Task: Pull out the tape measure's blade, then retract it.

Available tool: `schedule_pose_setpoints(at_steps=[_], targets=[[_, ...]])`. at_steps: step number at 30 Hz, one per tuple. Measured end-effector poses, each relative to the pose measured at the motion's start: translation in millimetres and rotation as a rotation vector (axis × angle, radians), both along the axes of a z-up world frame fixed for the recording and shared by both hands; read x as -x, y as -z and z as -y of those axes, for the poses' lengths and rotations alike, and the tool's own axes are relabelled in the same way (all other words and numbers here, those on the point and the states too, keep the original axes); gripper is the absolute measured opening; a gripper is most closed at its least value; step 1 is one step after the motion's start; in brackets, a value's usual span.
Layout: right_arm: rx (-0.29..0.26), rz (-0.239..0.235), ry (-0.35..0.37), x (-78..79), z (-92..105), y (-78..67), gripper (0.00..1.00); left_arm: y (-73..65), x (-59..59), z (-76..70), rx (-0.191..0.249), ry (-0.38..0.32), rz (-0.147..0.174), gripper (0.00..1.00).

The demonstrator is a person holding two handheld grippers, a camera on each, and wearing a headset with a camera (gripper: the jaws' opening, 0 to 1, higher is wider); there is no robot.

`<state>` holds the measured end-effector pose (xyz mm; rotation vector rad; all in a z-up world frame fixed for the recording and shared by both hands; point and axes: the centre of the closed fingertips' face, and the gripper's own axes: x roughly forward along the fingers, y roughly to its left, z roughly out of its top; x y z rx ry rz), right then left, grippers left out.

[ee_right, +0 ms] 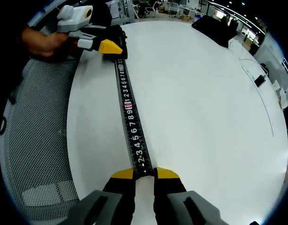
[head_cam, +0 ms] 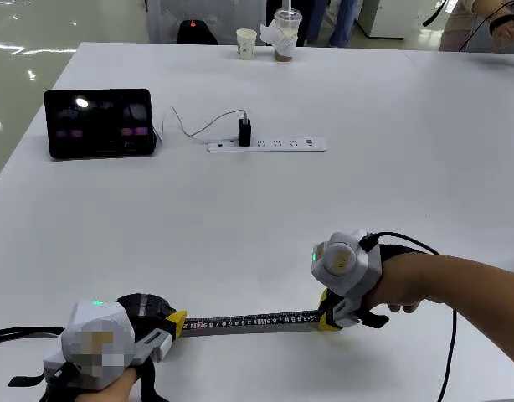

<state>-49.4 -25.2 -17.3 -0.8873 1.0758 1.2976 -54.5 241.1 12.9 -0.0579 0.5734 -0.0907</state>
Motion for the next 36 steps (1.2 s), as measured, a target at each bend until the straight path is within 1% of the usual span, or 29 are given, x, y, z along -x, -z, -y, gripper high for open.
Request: schedule_pose_setpoints(at_steps=[6, 12, 17, 23, 27, 36], targets=[[0.026, 0.004, -0.008, 0.4, -1.3, -0.2, 0.11, -0.3, 0.2, 0.3, 0.002, -0.001, -0.002, 0.64], [0.016, -0.005, 0.022, 0.4, -2.3, -0.4, 0.11, -0.6, 0.3, 0.2, 0.002, -0.001, -0.002, 0.64], [0.008, -0.008, 0.024, 1.1, -3.2, -1.4, 0.11, -0.8, 0.5, 0.3, 0.002, 0.000, -0.002, 0.64], [-0.004, -0.025, 0.048, 0.3, -5.3, -1.1, 0.11, -0.8, 0.6, 0.6, 0.002, 0.001, -0.002, 0.64], [-0.004, -0.021, 0.048, 0.6, -7.0, -0.9, 0.11, -0.6, 0.8, 0.5, 0.002, 0.001, -0.002, 0.64], [-0.010, -0.028, 0.046, 0.8, -9.8, -0.9, 0.11, 0.2, 0.4, 0.3, 0.003, 0.001, -0.002, 0.64]])
